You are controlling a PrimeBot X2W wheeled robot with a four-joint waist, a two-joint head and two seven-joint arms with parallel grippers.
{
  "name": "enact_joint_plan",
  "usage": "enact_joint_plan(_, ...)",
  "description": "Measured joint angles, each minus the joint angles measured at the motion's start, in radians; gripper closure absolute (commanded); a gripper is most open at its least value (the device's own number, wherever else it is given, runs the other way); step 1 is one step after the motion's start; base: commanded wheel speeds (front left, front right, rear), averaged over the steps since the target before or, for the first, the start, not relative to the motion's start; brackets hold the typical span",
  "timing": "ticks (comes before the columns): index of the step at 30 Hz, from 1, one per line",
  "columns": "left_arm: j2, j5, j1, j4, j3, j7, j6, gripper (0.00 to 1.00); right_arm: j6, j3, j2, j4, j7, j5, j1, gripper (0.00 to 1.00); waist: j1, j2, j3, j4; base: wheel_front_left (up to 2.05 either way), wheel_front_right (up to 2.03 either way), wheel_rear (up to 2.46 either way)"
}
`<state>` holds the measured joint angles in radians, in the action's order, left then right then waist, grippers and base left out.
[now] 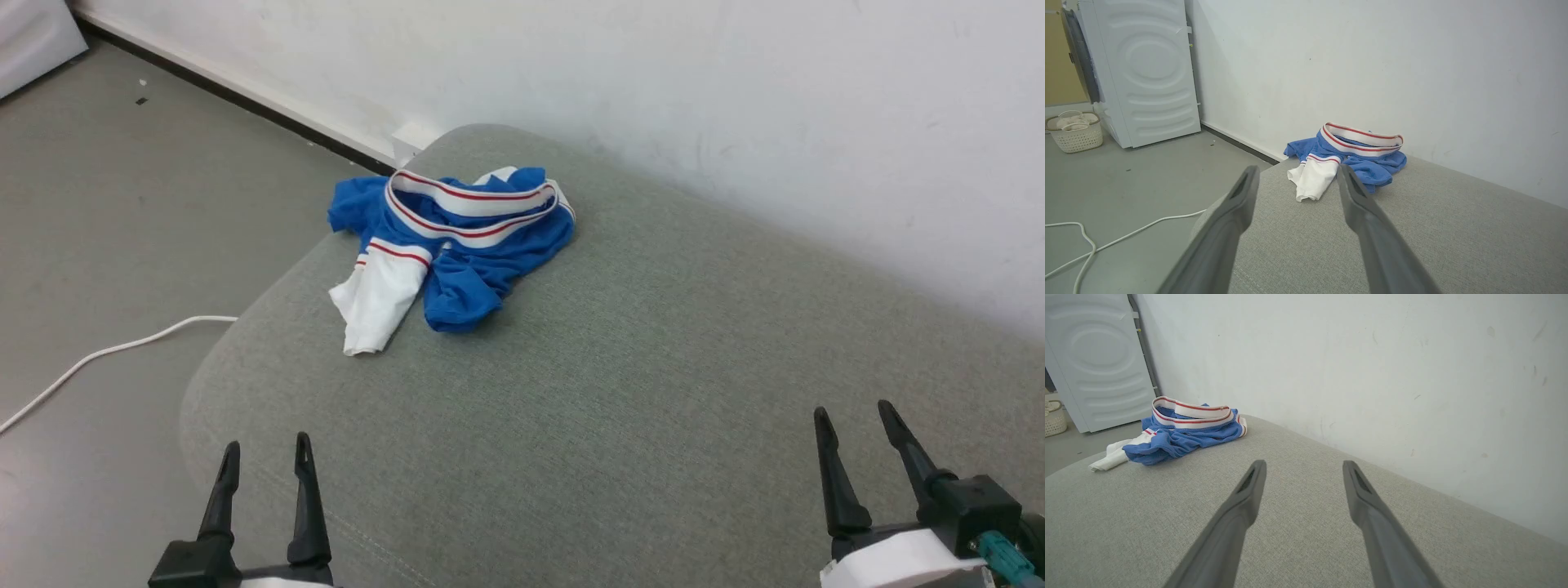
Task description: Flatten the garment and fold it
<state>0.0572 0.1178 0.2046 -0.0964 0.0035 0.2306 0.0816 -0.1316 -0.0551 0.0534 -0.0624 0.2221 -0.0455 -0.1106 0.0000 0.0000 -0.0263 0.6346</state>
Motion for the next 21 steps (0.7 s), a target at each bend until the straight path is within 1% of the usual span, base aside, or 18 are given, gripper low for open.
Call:
enact_joint_plan(12,0.010,0.013,0.029,-0.014,0.000,0.025,0.012,0.00,0.000,-0.014,0.000,-0.001,0.026,-0.008,-0.019,0.00,0.0000,0.0000,-0.016,0.061,0.00,0.00,0.00)
enact_joint_plan(21,0.011,0.014,0.036,-0.024,0.000,0.026,0.018,0.00,0.000,-0.021,0.000,0.001,0.026,-0.007,-0.019,0.00,0.0001,0.0000,-0.001,0.052,0.00,0.00,0.00)
